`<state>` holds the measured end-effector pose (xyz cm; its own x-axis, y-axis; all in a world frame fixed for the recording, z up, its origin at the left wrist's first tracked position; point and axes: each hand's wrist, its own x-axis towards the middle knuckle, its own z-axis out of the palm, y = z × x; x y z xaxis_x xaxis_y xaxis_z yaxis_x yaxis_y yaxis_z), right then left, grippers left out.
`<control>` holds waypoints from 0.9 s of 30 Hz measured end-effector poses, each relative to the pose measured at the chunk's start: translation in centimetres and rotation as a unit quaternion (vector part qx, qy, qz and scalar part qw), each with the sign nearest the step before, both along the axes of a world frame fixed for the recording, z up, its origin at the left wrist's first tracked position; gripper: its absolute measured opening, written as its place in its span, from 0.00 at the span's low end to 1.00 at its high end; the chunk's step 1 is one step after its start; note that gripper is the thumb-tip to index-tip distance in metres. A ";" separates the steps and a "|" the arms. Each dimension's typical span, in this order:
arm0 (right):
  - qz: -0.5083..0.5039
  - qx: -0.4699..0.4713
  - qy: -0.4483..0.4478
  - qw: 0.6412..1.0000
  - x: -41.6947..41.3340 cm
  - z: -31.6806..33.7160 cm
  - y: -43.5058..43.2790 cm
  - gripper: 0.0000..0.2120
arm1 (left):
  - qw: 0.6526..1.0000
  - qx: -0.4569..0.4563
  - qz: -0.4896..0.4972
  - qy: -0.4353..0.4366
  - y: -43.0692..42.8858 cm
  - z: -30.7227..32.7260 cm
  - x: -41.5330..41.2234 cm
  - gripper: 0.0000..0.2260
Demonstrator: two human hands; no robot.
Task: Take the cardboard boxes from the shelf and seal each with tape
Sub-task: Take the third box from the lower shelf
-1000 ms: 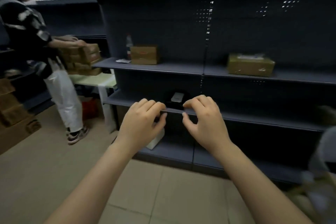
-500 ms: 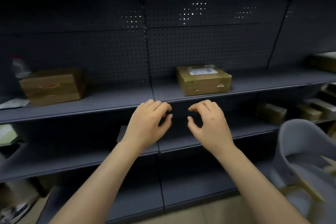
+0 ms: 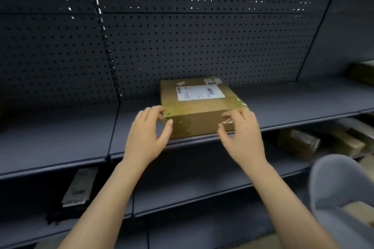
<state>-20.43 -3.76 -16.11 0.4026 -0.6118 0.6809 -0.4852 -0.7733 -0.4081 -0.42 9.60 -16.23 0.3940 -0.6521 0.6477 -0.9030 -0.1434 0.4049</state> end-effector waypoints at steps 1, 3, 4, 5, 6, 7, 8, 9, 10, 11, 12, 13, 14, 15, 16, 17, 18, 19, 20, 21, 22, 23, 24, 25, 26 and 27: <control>-0.020 0.022 -0.015 0.999 0.1 0.1 -2.0 0.11 | 0.998 -0.003 0.021 0.059 -1.4 0.0 0.3 0.17; -0.045 0.057 -0.029 0.997 0.4 0.5 -5.5 0.17 | 0.983 -0.004 0.054 0.177 -3.9 -0.1 0.8 0.28; -0.043 0.085 -0.032 0.995 0.6 0.7 -7.0 0.21 | 0.972 -0.002 0.059 0.229 -4.9 -0.1 0.9 0.34; -0.032 0.127 -0.035 0.991 0.8 0.7 -8.3 0.25 | 0.958 0.000 0.058 0.280 -5.8 -0.2 1.0 0.39; -0.013 0.182 -0.041 0.982 0.9 0.7 -9.3 0.30 | 0.944 0.001 0.056 0.324 -6.4 -0.4 1.0 0.42; 0.005 0.239 -0.052 0.970 1.0 0.6 -10.0 0.33 | 0.931 0.001 0.055 0.360 -6.7 -0.5 0.9 0.43; 0.018 0.287 -0.065 0.956 1.1 0.3 -10.5 0.36 | 0.921 0.005 0.054 0.386 -7.0 -0.6 0.6 0.41; 0.023 0.323 -0.075 0.943 1.3 0.1 -10.9 0.37 | 0.913 0.003 0.049 0.404 -7.1 -0.8 0.4 0.36; 0.026 0.351 -0.086 0.932 1.5 -0.1 -11.1 0.36 | 0.907 -0.003 0.041 0.420 -7.3 -1.0 0.1 0.31; 0.030 0.371 -0.101 0.923 1.7 -0.3 -11.3 0.34 | 0.900 -0.013 0.032 0.435 -7.4 -1.0 -0.2 0.28; 0.035 0.382 -0.117 0.916 1.9 -0.3 -11.4 0.30 | 0.895 -0.022 0.020 0.446 -7.5 -1.0 -0.4 0.27; 0.039 0.386 -0.130 0.912 2.0 -0.4 -11.4 0.27 | 0.893 -0.030 0.007 0.450 -7.5 -1.1 -0.4 0.29; 0.041 0.387 -0.142 0.910 2.1 -0.4 -11.4 0.24 | 0.892 -0.033 -0.007 0.451 -7.5 -1.1 -0.5 0.31; 0.042 0.388 -0.153 0.908 2.0 -0.4 -11.4 0.23 | 0.893 -0.034 -0.016 0.449 -7.4 -1.2 -0.5 0.32; 0.044 0.389 -0.164 0.906 1.9 -0.3 -11.1 0.22 | 0.896 -0.036 -0.021 0.442 -7.3 -1.2 -0.4 0.35; 0.046 0.390 -0.176 0.903 1.5 -0.1 -10.7 0.22 | 0.899 -0.039 -0.024 0.436 -7.1 -1.3 -0.3 0.39; 0.052 0.390 -0.191 0.899 1.1 0.0 -10.2 0.22 | 0.902 -0.045 -0.026 0.429 -7.0 -1.1 -0.3 0.42; 0.060 0.391 -0.208 0.895 0.6 0.1 -9.7 0.23 | 0.905 -0.055 -0.033 0.420 -7.0 -0.9 -0.3 0.45; 0.070 0.390 -0.230 0.889 0.0 0.2 -9.1 0.23 | 0.908 -0.065 -0.045 0.411 -6.9 -0.5 -0.5 0.46; 0.077 0.391 -0.254 0.881 -0.6 0.3 -8.5 0.22 | 0.911 -0.073 -0.062 0.402 -6.8 -0.1 -0.7 0.48; 0.083 0.393 -0.279 0.872 -1.3 0.3 -7.9 0.22 | 0.913 -0.080 -0.084 0.390 -6.7 0.3 -0.9 0.49; 0.089 0.399 -0.302 0.861 -2.0 0.2 -7.5 0.23 | 0.914 -0.085 -0.108 0.381 -6.7 0.5 -1.1 0.50; 0.095 0.405 -0.322 0.851 -2.8 0.1 -6.9 0.24 | 0.913 -0.084 -0.135 0.375 -6.7 0.8 -1.2 0.50; 0.099 0.406 -0.341 0.842 -3.6 -0.1 -6.0 0.27 | 0.909 -0.078 -0.166 0.373 -6.7 0.9 -1.5 0.51; 0.101 0.402 -0.362 0.835 -4.6 -0.3 -5.0 0.29 | 0.903 -0.067 -0.201 0.373 -6.6 1.0 -1.8 0.51; 0.098 0.391 -0.384 0.831 -5.6 -0.6 -3.9 0.32 | 0.895 -0.052 -0.237 0.374 -6.6 1.1 -2.1 0.51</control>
